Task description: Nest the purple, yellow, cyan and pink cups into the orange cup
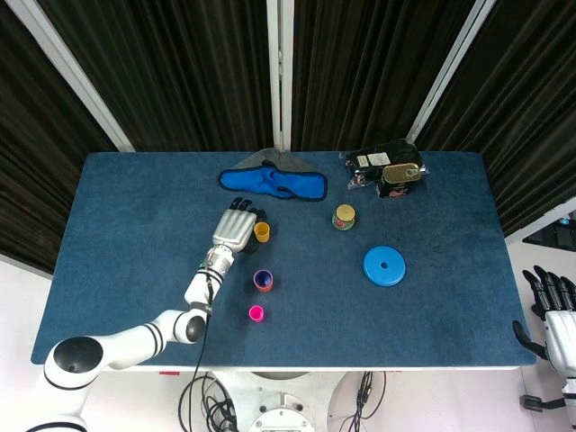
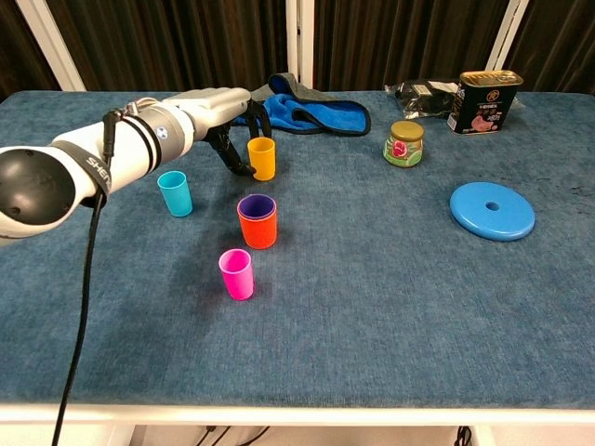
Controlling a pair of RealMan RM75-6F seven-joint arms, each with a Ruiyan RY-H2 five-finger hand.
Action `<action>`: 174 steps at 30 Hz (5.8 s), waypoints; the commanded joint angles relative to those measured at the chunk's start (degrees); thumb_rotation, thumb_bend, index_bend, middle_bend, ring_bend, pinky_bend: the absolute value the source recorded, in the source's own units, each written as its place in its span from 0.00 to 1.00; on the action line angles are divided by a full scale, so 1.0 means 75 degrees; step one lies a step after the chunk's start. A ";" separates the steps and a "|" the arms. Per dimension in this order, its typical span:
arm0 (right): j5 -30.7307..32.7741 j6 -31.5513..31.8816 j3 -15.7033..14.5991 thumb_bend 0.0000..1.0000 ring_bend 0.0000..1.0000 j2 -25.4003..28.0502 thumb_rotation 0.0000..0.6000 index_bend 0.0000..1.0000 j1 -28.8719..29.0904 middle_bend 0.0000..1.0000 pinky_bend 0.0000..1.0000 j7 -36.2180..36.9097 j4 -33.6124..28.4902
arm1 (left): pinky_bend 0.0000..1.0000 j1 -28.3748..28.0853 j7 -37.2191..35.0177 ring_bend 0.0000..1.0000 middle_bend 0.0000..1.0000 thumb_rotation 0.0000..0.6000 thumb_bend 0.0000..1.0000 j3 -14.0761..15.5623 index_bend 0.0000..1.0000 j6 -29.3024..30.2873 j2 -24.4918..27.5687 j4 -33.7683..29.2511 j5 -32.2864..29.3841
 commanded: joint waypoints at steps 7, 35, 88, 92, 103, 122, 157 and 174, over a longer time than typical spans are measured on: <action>0.0032 -0.0009 0.0019 0.29 0.00 -0.0002 1.00 0.00 -0.0001 0.00 0.00 0.0154 0.0104 | 0.09 -0.0108 -0.0221 0.10 0.41 1.00 0.27 -0.0055 0.38 0.0020 -0.0362 0.0538 0.0213; -0.0004 -0.0184 0.0003 0.29 0.00 -0.0081 1.00 0.00 0.0116 0.00 0.00 -0.0154 0.0033 | 0.14 0.1493 0.1452 0.23 0.54 1.00 0.29 0.0340 0.53 0.2710 0.2396 -0.6468 0.0056; 0.0107 -0.0391 -0.0057 0.29 0.00 -0.0147 1.00 0.00 0.0183 0.00 0.00 -0.0264 0.0037 | 0.10 0.2414 0.0059 0.21 0.38 1.00 0.26 0.1065 0.26 0.2581 0.1012 -0.4557 0.1402; 0.0100 -0.0397 -0.0066 0.29 0.00 -0.0154 1.00 0.00 0.0184 0.00 0.00 -0.0285 0.0037 | 0.10 0.2461 -0.0030 0.17 0.29 1.00 0.25 0.1078 0.18 0.2579 0.1104 -0.4674 0.1544; 0.0042 -0.0372 -0.0076 0.29 0.00 -0.0103 1.00 0.00 0.0199 0.00 0.00 -0.0428 -0.0096 | 0.09 0.2498 0.0554 0.13 0.30 1.00 0.24 0.0657 0.25 0.3108 0.1954 -0.4966 0.1931; -0.0080 -0.0142 -0.0064 0.29 0.00 0.0093 1.00 0.00 0.0151 0.00 0.00 -0.0873 -0.0619 | 0.09 0.2701 -0.0359 0.11 0.32 1.00 0.24 0.0905 0.30 0.1723 0.2421 -0.3865 0.0887; 0.0116 -0.0316 -0.0034 0.30 0.00 0.0058 1.00 0.00 0.0183 0.00 0.00 -0.0686 -0.0434 | 0.12 0.2445 -0.0296 0.19 0.48 1.00 0.24 0.0848 0.47 0.1638 0.1625 -0.2896 0.0919; 0.0128 -0.0406 -0.0036 0.30 0.00 0.0021 1.00 0.00 0.0231 0.00 0.00 -0.0759 -0.0443 | 0.12 0.2548 -0.0141 0.22 0.52 1.00 0.25 0.0624 0.51 0.2189 0.2171 -0.4381 0.1219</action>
